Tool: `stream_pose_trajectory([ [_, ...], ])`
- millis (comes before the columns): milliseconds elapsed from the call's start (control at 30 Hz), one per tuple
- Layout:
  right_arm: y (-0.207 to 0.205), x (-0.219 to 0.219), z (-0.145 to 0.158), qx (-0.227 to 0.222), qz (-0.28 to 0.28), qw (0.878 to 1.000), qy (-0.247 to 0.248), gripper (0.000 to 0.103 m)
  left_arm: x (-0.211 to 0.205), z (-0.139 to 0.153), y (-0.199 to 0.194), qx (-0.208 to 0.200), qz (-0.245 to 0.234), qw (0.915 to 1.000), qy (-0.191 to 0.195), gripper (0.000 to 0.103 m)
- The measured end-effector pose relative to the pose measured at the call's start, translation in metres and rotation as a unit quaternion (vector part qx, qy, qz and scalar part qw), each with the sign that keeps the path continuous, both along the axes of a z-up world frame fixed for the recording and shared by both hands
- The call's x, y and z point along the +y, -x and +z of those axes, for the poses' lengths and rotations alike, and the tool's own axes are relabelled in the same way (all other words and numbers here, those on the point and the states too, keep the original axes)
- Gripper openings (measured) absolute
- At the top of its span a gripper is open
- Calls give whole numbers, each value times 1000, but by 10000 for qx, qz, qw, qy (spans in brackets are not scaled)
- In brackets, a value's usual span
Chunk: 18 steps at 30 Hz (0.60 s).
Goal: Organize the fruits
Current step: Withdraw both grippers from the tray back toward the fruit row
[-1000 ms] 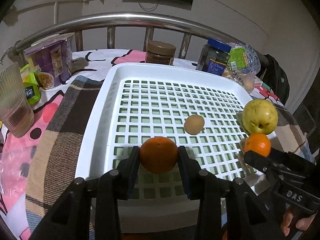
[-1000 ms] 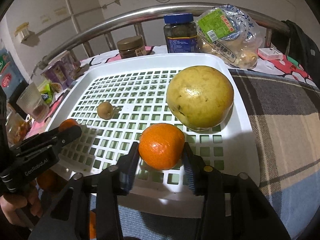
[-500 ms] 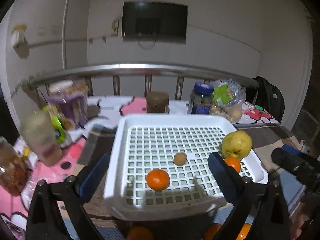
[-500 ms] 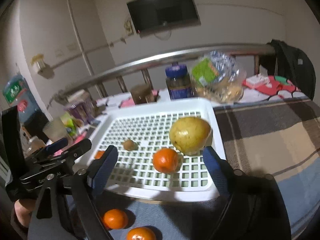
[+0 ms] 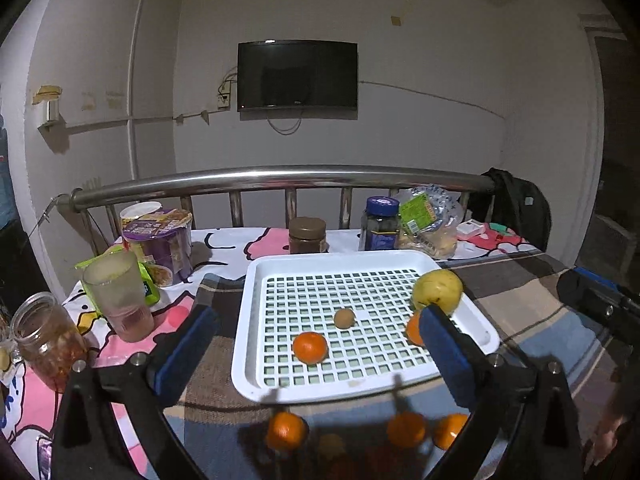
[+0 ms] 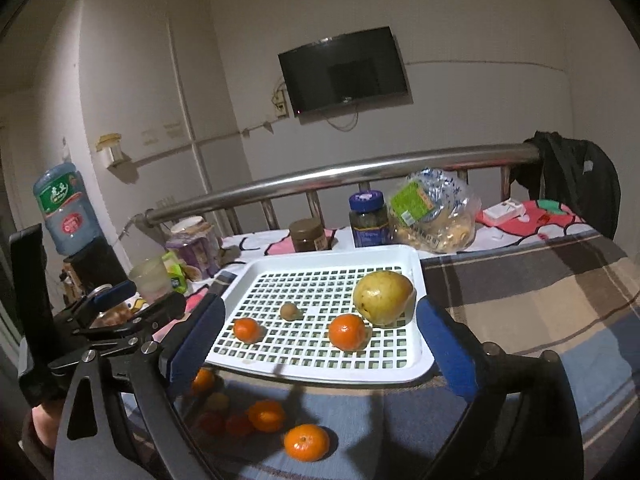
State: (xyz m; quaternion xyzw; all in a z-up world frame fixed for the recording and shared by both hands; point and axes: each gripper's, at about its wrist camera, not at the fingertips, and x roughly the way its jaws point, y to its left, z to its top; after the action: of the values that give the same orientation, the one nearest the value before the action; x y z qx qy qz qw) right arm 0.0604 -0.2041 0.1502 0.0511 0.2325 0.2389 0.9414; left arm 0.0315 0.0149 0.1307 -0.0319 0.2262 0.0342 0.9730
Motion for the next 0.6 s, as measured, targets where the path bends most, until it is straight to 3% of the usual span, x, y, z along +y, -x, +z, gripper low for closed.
stream_pose_trajectory([
  [300, 25, -12, 6, -64, 122, 9999, -36, 100, 20, 1, 34, 75, -402, 9977, 532, 103],
  [600, 32, -11, -20, 308, 298, 9990, 91, 100, 15, -35, 49, 645, -725, 9939, 523, 101],
])
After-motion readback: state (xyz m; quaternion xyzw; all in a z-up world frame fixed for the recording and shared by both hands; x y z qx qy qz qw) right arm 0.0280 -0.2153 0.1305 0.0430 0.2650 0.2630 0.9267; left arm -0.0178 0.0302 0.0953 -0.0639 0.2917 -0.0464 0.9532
